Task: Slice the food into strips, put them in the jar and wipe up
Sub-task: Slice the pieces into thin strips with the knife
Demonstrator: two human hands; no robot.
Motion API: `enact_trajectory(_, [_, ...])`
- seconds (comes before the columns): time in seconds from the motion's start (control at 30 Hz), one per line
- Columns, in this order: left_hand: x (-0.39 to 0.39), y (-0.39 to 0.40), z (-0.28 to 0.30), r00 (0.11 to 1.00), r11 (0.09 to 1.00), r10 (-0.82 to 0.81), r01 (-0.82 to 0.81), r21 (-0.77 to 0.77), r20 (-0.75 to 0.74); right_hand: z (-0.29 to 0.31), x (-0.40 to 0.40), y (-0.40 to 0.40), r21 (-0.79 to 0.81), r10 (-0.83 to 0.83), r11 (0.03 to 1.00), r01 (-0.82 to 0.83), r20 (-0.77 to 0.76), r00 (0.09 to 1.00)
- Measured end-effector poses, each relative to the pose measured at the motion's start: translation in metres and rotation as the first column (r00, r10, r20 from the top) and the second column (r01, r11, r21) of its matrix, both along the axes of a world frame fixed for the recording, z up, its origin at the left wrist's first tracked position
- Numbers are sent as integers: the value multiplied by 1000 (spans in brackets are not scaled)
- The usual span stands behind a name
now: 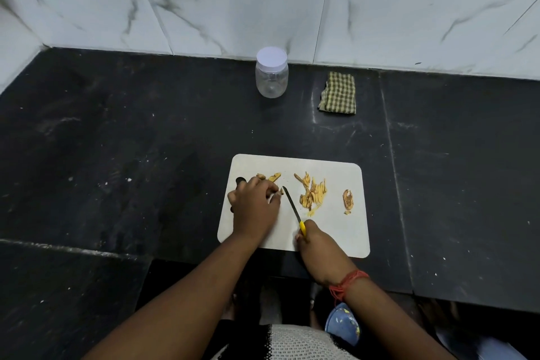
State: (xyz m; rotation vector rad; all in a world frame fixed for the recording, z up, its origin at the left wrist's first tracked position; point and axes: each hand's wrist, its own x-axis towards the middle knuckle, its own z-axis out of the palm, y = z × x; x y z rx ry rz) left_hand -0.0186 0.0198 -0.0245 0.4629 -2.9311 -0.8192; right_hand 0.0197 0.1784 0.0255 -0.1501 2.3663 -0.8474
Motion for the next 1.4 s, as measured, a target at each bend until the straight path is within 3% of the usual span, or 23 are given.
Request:
enact_trajectory(0.93, [1, 6, -2, 998, 998, 55, -55, 2, -13, -8, -8, -12, 145, 165, 975, -166, 20, 986])
enact_trajectory(1.4, [1, 8, -5, 998, 998, 50, -51, -44, -26, -10, 20, 1, 75, 129, 989, -129, 7, 992])
